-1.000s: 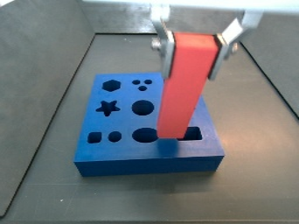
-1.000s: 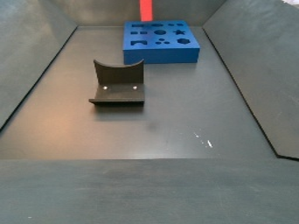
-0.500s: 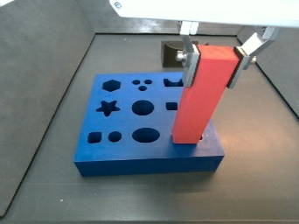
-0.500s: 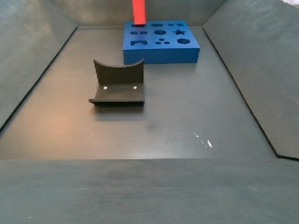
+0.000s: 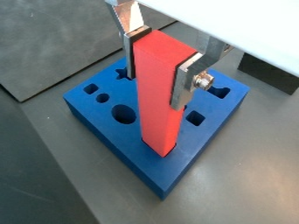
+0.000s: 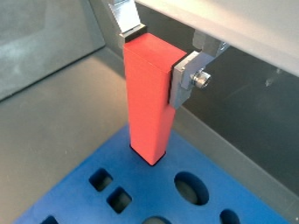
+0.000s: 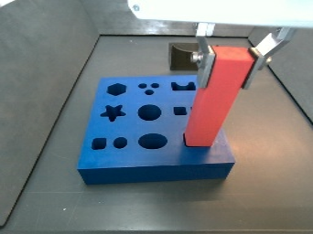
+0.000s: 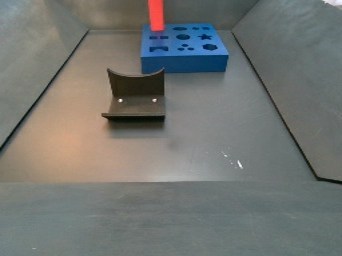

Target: Insert the rectangle object.

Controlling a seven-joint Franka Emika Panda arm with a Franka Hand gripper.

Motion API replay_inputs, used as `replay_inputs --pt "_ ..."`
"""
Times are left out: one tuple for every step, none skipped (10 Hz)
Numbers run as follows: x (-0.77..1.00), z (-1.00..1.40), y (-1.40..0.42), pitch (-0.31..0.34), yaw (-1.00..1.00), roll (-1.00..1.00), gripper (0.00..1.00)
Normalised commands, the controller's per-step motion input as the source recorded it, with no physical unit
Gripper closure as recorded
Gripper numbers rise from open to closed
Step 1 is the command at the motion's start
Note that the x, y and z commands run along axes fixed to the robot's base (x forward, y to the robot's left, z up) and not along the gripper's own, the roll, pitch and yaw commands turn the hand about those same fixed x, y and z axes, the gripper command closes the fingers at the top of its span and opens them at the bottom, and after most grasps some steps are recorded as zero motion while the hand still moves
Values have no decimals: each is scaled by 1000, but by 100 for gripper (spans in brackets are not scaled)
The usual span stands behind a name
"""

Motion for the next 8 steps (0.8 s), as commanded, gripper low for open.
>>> replay_inputs --pt "-40 -417 51 -189 74 0 100" --pt "-69 -480 0 -217 71 0 100" --pt "-94 -520 0 -214 83 4 100" --pt "-60 -460 0 -150 80 100 100" --pt "-14 -351 0 -89 66 151 100" --pt "-11 -346 0 -89 63 151 100" --pt "0 -411 43 -110 34 64 100" --pt "-51 -69 63 -134 0 -111 100"
